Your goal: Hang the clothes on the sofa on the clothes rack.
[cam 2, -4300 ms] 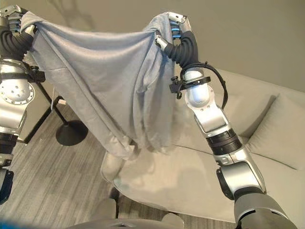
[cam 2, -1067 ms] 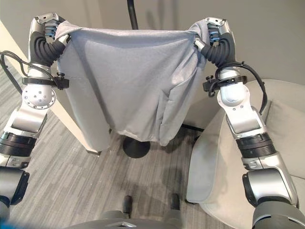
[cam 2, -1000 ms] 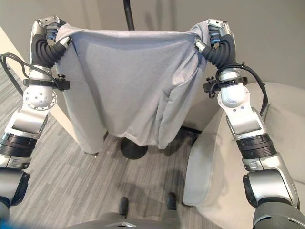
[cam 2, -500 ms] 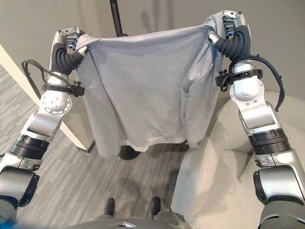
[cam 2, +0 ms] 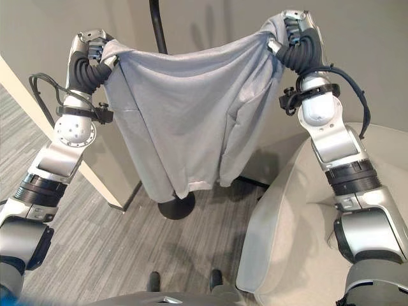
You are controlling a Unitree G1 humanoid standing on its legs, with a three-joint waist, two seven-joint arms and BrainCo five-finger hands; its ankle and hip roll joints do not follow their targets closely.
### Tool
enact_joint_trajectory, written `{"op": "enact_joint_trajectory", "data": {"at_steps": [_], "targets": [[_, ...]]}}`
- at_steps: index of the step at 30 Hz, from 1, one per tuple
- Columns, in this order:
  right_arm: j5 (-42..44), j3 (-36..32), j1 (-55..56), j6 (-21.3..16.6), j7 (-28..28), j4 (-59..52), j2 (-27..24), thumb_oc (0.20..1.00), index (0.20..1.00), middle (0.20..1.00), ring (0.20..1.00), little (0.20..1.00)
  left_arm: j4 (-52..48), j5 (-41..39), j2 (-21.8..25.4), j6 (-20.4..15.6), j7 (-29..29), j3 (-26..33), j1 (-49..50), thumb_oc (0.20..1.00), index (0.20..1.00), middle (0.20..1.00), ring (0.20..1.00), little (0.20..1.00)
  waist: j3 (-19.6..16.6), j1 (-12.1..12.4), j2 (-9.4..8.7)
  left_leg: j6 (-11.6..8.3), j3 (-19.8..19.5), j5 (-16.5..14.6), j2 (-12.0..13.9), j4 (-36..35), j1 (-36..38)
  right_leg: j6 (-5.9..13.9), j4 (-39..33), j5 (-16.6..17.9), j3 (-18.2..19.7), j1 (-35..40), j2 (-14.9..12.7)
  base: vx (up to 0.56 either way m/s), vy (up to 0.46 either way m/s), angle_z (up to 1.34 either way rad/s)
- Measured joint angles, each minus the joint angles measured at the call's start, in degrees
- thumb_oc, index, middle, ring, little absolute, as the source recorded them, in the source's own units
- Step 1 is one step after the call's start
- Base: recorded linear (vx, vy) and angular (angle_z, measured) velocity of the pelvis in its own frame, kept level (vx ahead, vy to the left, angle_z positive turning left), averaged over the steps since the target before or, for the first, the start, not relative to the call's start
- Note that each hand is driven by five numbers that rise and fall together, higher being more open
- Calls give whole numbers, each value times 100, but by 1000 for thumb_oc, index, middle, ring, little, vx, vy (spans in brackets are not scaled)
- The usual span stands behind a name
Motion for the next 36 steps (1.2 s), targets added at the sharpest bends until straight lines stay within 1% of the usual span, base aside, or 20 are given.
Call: {"op": "enact_joint_trajectory", "data": {"at_steps": [3, 6, 7, 10, 11, 12, 14, 15, 16, 23, 28, 36], "targets": [[14, 291, -501, -1, -65, 267, -25, 200, 200, 200, 200, 200, 266, 0, 116, 5, 90, -205, -328, 200, 200, 200, 200, 200, -67, 12, -8, -1, -1, 0, 18, 2, -12, -1, 0, 0, -3, -11, 15, 0, 0, 0], [79, 955, -1569, 2, -172, 886, -27, 200, 200, 200, 200, 200, 804, -3, 404, 0, 284, -750, -1253, 200, 200, 200, 200, 200, -104, 21, -13, -1, -10, 3, 33, 17, -58, -7, 0, 5, -17, -49, 30, -3, -21, 1], [86, 1086, -1757, -3, -221, 985, -28, 200, 200, 200, 200, 200, 935, -2, 451, -2, 335, -888, -1463, 200, 200, 200, 200, 200, -185, 16, -16, 3, -13, 8, 36, 26, -116, -8, 0, 6, -22, -111, 35, 0, 0, 0], [90, 1457, -2291, -18, -328, 1278, -15, 200, 200, 200, 200, 200, 1217, -5, 522, -6, 478, -1149, -1956, 200, 200, 200, 200, 200, -261, 15, -39, 9, -20, 15, 29, 28, -130, -9, 0, 5, -30, -125, 44, 4, -13, 1], [91, 1805, -2695, -2, -352, 1544, -19, 200, 200, 200, 200, 200, 1455, -5, 573, -7, 547, -1383, -2306, 200, 200, 200, 200, 200, -313, 3, -46, 7, -27, 16, 21, 29, -164, -6, 0, 3, -41, -153, 49, 4, -33, 3], [90, 1842, -2796, -12, -362, 1586, 1, 200, 200, 200, 200, 200, 1524, -6, 600, -14, 595, -1454, -2404, 200, 200, 200, 200, 200, -349, -7, -48, 4, -37, 18, 26, 28, -188, -5, -1, 2, -47, -173, 49, 5, -41, 4], [91, 2258, -3245, -10, -496, 2075, 49, 200, 200, 200, 200, 200, 2041, -13, 637, -40, 671, -1879, -2872, 200, 200, 200, 200, 200, -362, -8, -54, -9, -74, 34, 30, 28, -217, -5, 0, 2, -80, -183, 52, 0, -26, 7], [93, 2294, -3333, -9, -516, 2222, 89, 200, 200, 200, 200, 200, 2161, -17, 638, -43, 675, -1980, -2972, 200, 200, 200, 200, 200, -376, -10, -54, -11, -89, 36, 30, 27, -231, -5, 0, 2, -91, -192, 53, 14, -37, 10], [99, 2346, -3430, -7, -563, 2456, 179, 200, 200, 200, 200, 200, 2316, -23, 664, -41, 702, -2163, -3085, 200, 200, 200, 200, 200, -467, -11, -40, -13, -116, 40, 29, 27, -306, -6, 0, 2, -112, -255, 54, 13, -29, 8], [332, 2476, -3497, -3, -710, 2663, 224, 200, 200, 200, 200, 200, 2503, -91, 680, -47, 856, -2348, -3179, 200, 200, 200, 200, 200, -521, -6, -36, -26, -219, 70, 8, 28, -455, -13, 0, 7, -220, -339, 48, 14, -25, 8], [331, 2473, -3499, 2, -758, 2629, 217, 200, 200, 200, 200, 200, 2227, -125, 662, -83, 879, -2340, -3193, 200, 200, 200, 200, 200, -522, 31, -38, -16, -292, 105, -16, 28, -566, -8, 0, 2, -307, -412, 33, 31, -6, 9], [323, 2529, -3519, -6, -960, 2708, 231, 200, 200, 200, 200, 200, 2272, -115, 666, -129, 1057, -2386, -3360, 200, 200, 200, 200, 200, -522, 50, -38, -10, -318, 109, -44, 28, -588, 2, 0, -6, -336, -416, 6, 0, 0, 0]]}}
